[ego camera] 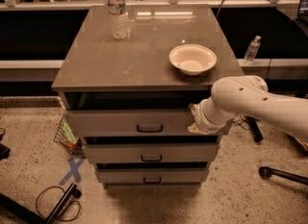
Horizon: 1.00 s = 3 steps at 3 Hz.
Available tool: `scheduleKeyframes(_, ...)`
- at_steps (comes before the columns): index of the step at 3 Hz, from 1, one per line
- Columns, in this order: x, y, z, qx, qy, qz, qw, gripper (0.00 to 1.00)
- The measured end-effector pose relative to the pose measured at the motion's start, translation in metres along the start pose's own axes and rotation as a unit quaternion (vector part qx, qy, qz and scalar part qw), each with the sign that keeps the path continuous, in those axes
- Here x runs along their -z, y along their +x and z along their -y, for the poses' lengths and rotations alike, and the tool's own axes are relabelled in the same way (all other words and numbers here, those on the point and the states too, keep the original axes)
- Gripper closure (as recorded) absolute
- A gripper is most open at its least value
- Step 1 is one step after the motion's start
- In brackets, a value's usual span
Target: Open top drawer
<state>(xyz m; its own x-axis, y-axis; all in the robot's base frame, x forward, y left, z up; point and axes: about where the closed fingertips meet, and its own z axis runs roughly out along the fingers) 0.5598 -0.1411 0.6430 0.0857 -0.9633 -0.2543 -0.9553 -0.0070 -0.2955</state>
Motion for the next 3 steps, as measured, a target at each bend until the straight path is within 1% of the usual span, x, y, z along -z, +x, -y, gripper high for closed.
scheduleKeyframes(3, 0.0004, -0.0001, -0.0007, 0.0, 0.0, 0.0, 1.0, 1.0)
